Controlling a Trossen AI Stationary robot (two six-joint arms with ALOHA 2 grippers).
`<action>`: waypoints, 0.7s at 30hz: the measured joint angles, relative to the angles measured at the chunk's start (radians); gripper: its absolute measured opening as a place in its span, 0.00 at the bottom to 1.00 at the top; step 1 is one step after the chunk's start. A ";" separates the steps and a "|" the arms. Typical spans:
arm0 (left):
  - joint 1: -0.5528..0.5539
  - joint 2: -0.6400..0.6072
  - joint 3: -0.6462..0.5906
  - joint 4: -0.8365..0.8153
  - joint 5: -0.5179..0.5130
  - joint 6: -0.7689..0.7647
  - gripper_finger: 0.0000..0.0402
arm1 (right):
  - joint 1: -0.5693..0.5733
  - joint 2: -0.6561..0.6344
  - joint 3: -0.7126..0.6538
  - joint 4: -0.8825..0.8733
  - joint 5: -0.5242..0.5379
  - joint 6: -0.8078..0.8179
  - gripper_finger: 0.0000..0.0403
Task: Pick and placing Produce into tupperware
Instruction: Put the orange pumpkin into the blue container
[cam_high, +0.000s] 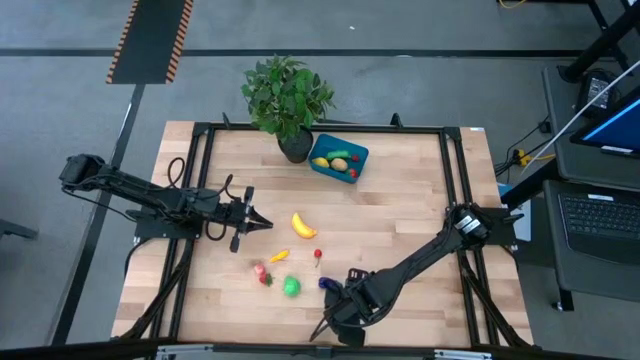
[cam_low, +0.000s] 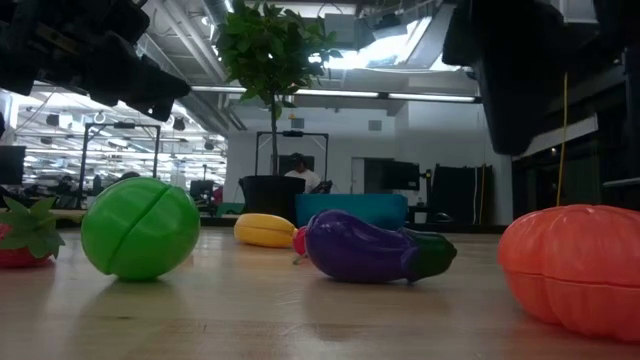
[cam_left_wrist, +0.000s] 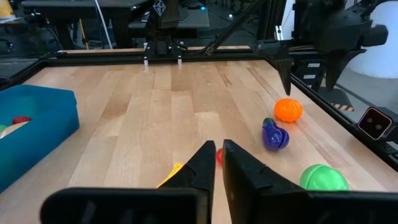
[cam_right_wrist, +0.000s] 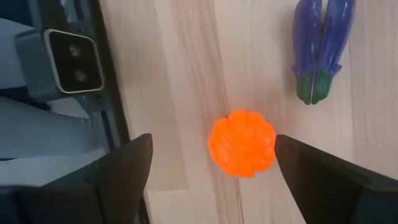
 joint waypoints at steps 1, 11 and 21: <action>0.000 0.000 0.000 0.000 0.000 0.000 0.07 | 0.000 0.000 -0.007 -0.001 0.004 0.001 0.84; -0.027 0.000 0.000 0.000 0.000 0.001 0.12 | 0.000 0.003 -0.085 0.011 0.017 0.029 0.84; -0.042 0.000 0.000 0.000 0.000 0.002 0.17 | 0.000 0.005 -0.174 0.112 0.017 0.052 0.84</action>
